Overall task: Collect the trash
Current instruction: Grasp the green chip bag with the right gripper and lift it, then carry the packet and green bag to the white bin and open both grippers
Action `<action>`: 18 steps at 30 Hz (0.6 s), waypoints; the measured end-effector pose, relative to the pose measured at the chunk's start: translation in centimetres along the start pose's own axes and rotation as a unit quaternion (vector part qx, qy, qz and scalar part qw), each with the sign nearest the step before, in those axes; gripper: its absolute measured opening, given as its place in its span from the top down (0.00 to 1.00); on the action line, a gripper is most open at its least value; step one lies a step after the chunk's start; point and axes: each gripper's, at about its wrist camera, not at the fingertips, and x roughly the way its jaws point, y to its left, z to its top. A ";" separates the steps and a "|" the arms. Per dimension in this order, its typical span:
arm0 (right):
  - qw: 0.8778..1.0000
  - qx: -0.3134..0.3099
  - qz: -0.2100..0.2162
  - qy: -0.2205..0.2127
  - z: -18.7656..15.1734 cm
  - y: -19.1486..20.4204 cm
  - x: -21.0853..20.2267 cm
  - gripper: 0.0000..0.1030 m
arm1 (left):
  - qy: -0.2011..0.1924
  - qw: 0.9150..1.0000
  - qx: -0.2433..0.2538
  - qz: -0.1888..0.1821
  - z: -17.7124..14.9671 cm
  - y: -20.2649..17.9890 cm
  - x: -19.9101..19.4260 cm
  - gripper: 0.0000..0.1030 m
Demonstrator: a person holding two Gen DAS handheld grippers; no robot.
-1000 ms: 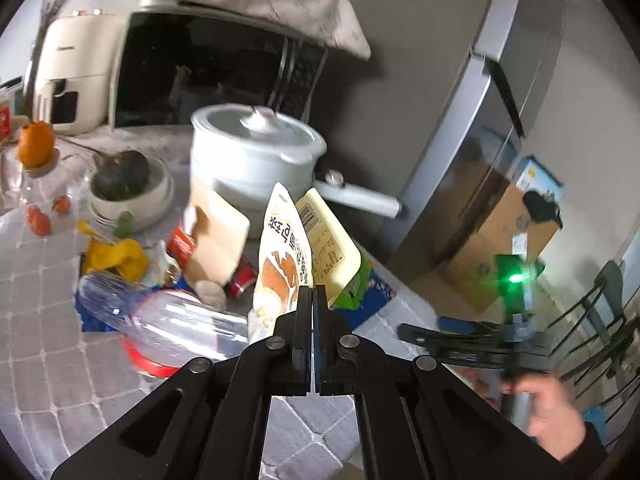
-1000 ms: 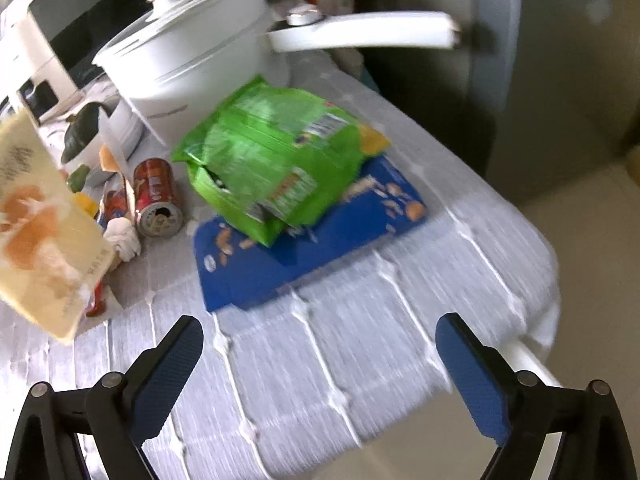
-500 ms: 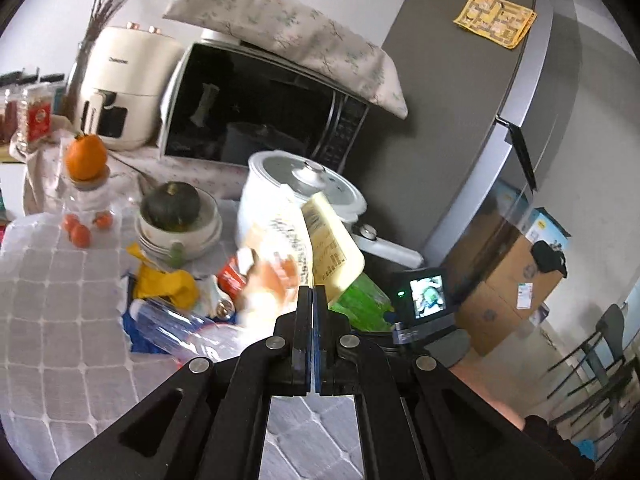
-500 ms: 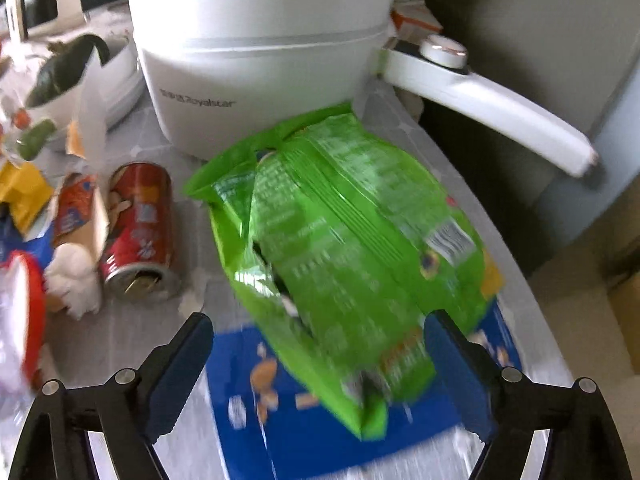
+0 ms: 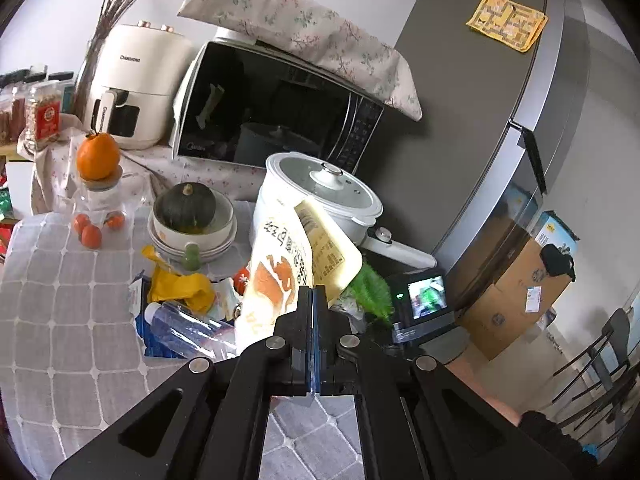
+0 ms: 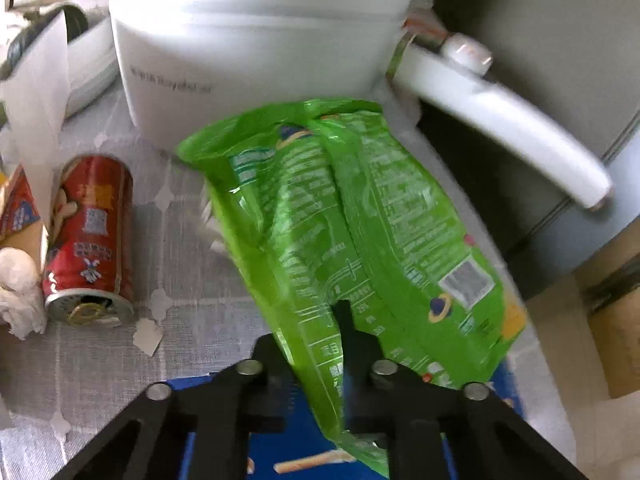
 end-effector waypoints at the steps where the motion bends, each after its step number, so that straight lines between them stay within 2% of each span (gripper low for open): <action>1: 1.000 0.002 -0.002 -0.006 0.1 -0.1 -0.5 0.95 | -0.001 1.000 0.000 0.001 0.0 0.0 -0.1 1.00; 5: 0.999 0.028 0.005 -0.041 0.1 -1.9 -4.0 0.97 | -0.006 1.000 0.000 -0.002 -0.2 -0.3 -0.5 1.00; 10: 0.992 0.088 0.056 -0.075 -0.1 -4.7 -9.7 0.98 | -0.012 1.000 0.012 -0.016 -0.5 -1.2 -1.3 1.00; 18: 0.974 0.156 0.127 -0.107 -5.0 -7.3 -18.3 0.98 | 0.016 0.997 0.029 -0.073 -2.2 -4.2 -1.3 1.00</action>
